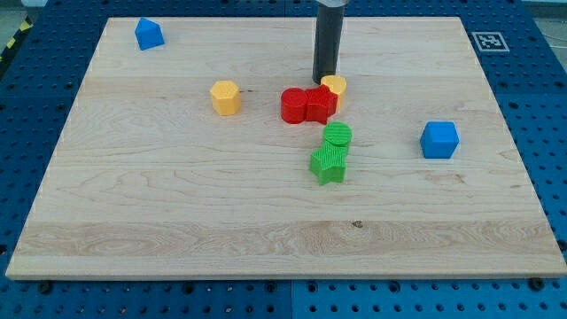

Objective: Place the yellow hexagon at the top center

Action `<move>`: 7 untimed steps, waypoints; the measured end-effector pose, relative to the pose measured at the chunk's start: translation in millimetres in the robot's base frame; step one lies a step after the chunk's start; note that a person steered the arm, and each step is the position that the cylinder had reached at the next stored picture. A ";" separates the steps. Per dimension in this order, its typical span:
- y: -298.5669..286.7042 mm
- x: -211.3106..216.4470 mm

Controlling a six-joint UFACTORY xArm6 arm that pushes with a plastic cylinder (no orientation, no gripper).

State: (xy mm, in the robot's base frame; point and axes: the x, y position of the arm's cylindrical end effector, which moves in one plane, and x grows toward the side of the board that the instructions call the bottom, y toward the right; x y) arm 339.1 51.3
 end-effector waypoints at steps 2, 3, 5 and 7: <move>-69.6 -10.0; -113.1 -1.0; -110.4 57.0; -99.4 99.5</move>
State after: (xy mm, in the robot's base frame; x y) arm 438.6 -48.0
